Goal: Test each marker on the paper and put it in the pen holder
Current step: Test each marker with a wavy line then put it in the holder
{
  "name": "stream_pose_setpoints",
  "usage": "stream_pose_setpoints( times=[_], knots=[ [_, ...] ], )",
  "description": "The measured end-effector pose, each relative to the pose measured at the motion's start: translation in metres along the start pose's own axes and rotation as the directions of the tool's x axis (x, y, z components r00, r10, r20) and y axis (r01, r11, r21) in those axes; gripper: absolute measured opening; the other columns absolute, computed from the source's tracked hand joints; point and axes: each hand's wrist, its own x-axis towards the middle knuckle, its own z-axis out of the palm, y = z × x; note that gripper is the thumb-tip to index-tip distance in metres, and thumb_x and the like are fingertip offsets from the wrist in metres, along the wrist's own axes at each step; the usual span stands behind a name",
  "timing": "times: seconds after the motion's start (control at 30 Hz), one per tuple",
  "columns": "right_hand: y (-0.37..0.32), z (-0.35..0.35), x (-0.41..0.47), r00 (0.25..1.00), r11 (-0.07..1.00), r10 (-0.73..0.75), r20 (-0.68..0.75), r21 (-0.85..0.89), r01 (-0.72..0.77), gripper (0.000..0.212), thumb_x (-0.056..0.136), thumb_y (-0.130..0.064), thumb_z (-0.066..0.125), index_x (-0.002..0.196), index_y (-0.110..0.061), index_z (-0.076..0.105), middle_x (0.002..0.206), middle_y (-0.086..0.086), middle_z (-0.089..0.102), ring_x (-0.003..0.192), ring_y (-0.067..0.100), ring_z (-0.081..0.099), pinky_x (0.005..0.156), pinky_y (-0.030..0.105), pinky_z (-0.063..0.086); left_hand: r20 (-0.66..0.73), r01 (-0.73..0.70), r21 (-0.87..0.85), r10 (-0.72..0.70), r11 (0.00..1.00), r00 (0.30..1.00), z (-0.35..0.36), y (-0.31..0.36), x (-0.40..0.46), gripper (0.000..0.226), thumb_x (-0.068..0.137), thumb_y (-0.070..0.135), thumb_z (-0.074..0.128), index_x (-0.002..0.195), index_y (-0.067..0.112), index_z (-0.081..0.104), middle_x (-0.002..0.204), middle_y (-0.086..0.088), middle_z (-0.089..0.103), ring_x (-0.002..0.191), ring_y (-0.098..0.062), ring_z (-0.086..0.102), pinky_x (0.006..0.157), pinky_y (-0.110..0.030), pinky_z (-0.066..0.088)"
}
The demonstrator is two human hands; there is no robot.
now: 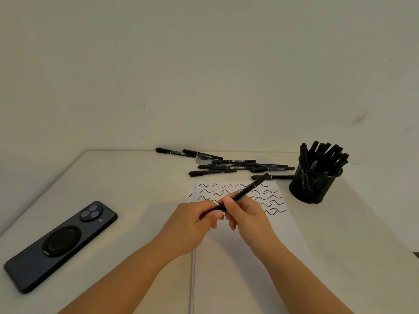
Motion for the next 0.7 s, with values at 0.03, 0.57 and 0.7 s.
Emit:
stream_pose_setpoints(
  times=[0.03,0.57,0.7],
  knots=[
    [0.001,0.002,0.0,0.999,0.999,0.026,-0.021,0.03,-0.025,0.023,0.092,-0.017,0.05,0.075,-0.016,0.065,0.046,-0.009,0.053,0.045,0.007,0.043,0.048,0.019,0.038,-0.013,0.002,0.032,-0.002,0.999,1.0,-0.001,0.0,-0.001,0.022,0.09,0.03,0.049,0.075,0.042,0.059,0.064,0.017,0.061,0.064,-0.005,0.055,0.063,-0.022,0.044],
    [0.009,-0.052,0.016,0.905,0.982,0.117,-0.409,0.184,-0.044,0.023,0.087,-0.03,0.056,0.071,-0.013,0.057,0.042,-0.01,0.045,0.039,0.004,0.037,0.038,0.016,0.031,-0.254,0.032,0.522,0.12,0.853,0.96,-0.018,-0.024,-0.012,0.02,0.094,0.036,0.042,0.093,0.024,0.057,0.074,0.011,0.056,0.066,-0.016,0.052,0.055,-0.029,0.038],
    [0.014,-0.033,0.015,0.971,0.994,0.095,-0.218,-0.031,-0.104,0.015,0.083,-0.024,0.061,0.071,-0.015,0.062,0.047,-0.006,0.056,0.043,0.004,0.046,0.046,0.018,0.036,-0.262,0.056,0.314,0.03,0.948,0.965,-0.013,-0.029,0.005,0.018,0.094,0.034,0.041,0.086,0.024,0.053,0.074,0.009,0.059,0.068,-0.015,0.053,0.061,-0.034,0.043]
  ],
)
